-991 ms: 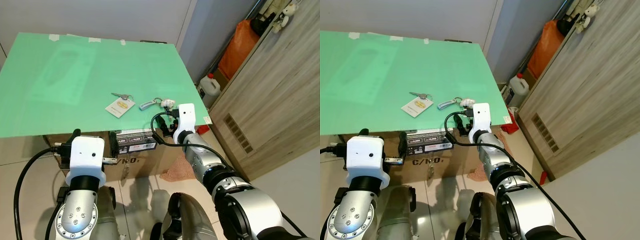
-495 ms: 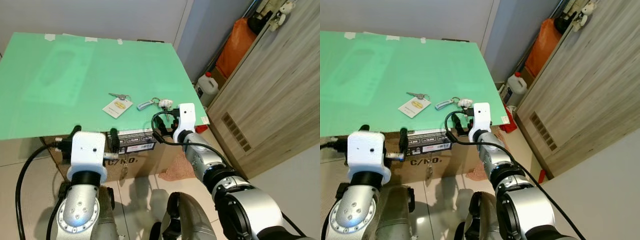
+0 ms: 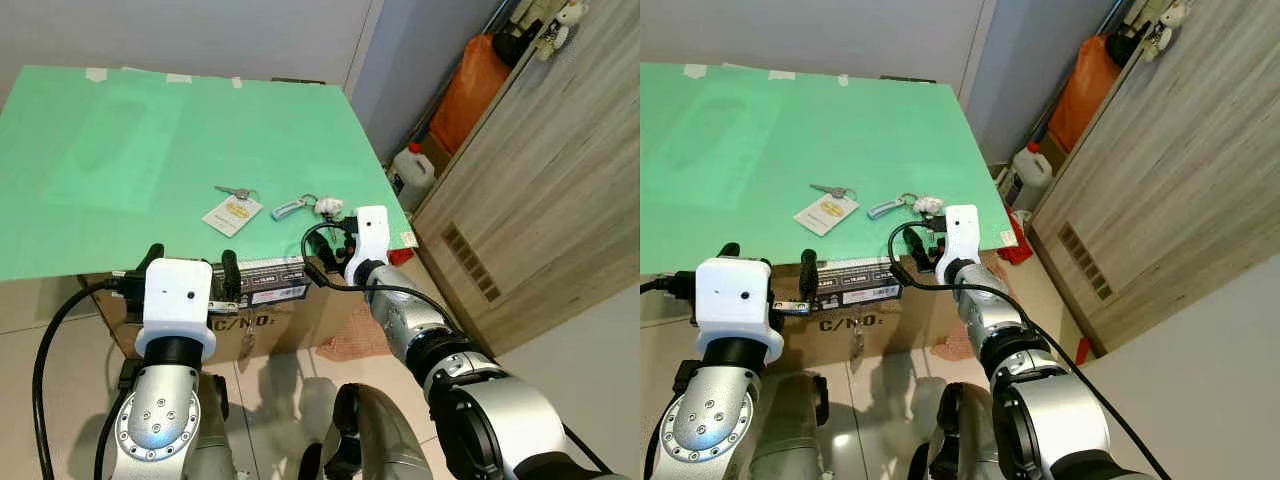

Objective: Hang keys on a hook

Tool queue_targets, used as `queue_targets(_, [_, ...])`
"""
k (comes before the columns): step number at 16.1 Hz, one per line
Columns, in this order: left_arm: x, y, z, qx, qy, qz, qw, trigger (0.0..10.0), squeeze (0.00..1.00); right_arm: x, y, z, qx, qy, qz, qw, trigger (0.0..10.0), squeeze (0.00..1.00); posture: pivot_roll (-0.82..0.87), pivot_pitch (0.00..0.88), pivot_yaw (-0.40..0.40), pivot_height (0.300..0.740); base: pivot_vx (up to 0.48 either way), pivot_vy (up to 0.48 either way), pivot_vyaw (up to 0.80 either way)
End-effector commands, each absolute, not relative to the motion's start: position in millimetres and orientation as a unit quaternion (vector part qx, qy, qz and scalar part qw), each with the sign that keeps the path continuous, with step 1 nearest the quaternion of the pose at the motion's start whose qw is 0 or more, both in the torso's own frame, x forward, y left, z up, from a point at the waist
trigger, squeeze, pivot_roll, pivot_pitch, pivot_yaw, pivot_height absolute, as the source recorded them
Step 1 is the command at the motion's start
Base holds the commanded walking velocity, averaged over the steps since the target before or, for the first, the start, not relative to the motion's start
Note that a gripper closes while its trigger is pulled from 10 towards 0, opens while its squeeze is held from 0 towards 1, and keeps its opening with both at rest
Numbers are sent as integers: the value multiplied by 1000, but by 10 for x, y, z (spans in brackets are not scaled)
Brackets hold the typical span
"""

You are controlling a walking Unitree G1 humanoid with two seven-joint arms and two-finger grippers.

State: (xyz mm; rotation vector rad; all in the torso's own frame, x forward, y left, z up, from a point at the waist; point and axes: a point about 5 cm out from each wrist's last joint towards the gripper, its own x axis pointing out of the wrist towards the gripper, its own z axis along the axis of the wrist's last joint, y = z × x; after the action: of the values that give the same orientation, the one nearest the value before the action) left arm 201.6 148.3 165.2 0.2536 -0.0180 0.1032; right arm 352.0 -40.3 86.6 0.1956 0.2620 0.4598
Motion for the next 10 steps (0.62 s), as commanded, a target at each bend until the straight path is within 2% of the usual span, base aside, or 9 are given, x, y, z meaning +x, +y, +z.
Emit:
queue_targets(1, [2035, 1449, 1624, 126, -4, 45, 991, 10000, 0, 3401, -32, 860, 123, 151, 267, 944, 0, 0, 404, 126, -236, 601, 0, 0, 0])
queue_targets(10, [2127, 1436, 1580, 135, -7, 40, 990, 10000, 0, 3417, -90, 868, 134, 143, 268, 943, 0, 0, 369, 97, -239, 601, 0, 0, 0])
